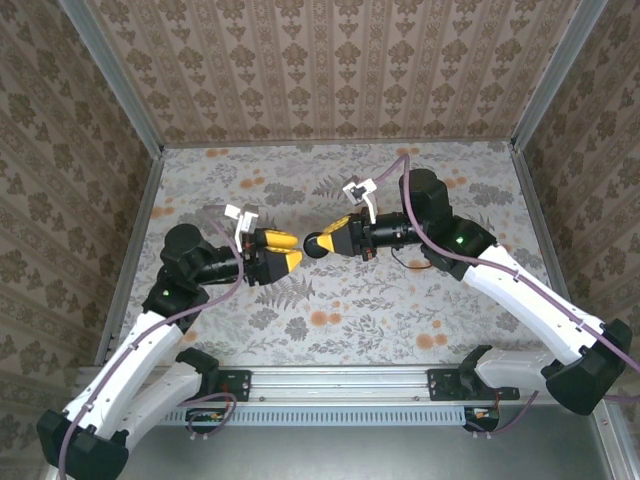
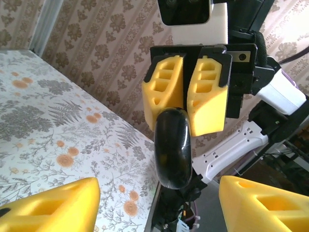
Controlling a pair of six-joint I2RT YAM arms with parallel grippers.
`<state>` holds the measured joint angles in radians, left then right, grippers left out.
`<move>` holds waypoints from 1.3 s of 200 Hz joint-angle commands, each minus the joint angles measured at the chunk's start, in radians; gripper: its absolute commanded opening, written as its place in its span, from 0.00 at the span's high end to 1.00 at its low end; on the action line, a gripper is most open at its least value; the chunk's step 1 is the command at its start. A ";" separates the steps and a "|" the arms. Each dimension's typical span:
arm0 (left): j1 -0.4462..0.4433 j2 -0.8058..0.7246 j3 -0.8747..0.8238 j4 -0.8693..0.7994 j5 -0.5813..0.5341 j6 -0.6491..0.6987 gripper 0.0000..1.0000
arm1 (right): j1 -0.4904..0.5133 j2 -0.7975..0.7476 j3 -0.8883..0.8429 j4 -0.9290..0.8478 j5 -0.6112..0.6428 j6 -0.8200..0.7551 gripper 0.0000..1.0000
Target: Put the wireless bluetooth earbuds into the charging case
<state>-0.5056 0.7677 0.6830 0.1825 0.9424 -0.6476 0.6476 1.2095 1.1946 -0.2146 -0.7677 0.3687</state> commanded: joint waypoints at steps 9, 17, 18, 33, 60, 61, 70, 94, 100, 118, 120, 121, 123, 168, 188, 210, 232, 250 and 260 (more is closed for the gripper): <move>-0.033 0.024 0.047 0.082 0.058 0.000 0.42 | -0.003 0.012 0.037 -0.006 -0.030 -0.029 0.88; -0.042 0.035 0.052 0.085 0.054 0.002 0.43 | -0.003 0.016 0.038 -0.004 -0.031 -0.028 0.88; -0.044 0.037 0.053 0.084 0.053 0.003 0.43 | -0.003 0.015 0.038 -0.004 -0.031 -0.028 0.88; -0.059 0.058 0.060 0.093 0.049 0.003 0.44 | -0.001 0.021 0.043 -0.007 -0.030 -0.034 0.88; -0.079 0.092 0.074 0.101 0.045 0.007 0.48 | 0.002 0.026 0.051 -0.019 -0.021 -0.049 0.89; -0.079 0.093 0.075 0.101 0.045 0.008 0.48 | 0.003 0.026 0.052 -0.019 -0.021 -0.048 0.89; -0.082 0.099 0.077 0.103 0.045 0.012 0.50 | 0.003 0.028 0.052 -0.019 -0.020 -0.050 0.89; -0.088 0.110 0.078 0.100 0.045 0.027 0.63 | 0.005 0.028 0.054 -0.019 -0.021 -0.052 0.89; -0.088 0.111 0.078 0.099 0.047 0.030 0.66 | 0.005 0.028 0.054 -0.019 -0.022 -0.052 0.89; -0.091 0.116 0.078 0.096 0.043 0.031 0.75 | 0.007 0.028 0.052 -0.019 -0.023 -0.053 0.89; -0.091 0.115 0.078 0.095 0.043 0.033 0.76 | 0.008 0.028 0.050 -0.018 -0.022 -0.053 0.89; -0.091 0.115 0.079 0.094 0.042 0.033 0.76 | 0.009 0.028 0.051 -0.018 -0.022 -0.053 0.89; -0.091 0.117 0.078 0.094 0.042 0.033 0.76 | 0.008 0.028 0.051 -0.018 -0.022 -0.054 0.89; -0.093 0.097 0.087 -0.019 0.029 0.132 1.00 | 0.008 0.052 0.070 -0.059 0.067 -0.016 0.68; -0.099 0.067 0.071 -0.044 0.030 0.189 1.00 | 0.002 0.098 0.106 -0.118 0.114 -0.012 0.65; -0.100 0.010 0.055 -0.074 0.009 0.264 1.00 | 0.002 0.167 0.140 -0.162 0.113 -0.001 0.62; -0.100 -0.059 0.039 -0.136 -0.039 0.348 1.00 | -0.002 0.216 0.152 -0.177 0.125 0.015 0.57; -0.099 -0.112 0.025 -0.185 -0.088 0.394 1.00 | -0.008 0.235 0.156 -0.176 0.136 0.028 0.52; -0.096 -0.137 0.026 -0.241 -0.134 0.418 1.00 | -0.012 0.242 0.156 -0.162 0.122 0.040 0.48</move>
<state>-0.5934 0.7189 0.6968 -0.0208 0.8360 -0.3660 0.6617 1.4075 1.3403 -0.3222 -0.7208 0.3817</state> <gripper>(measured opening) 0.181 0.485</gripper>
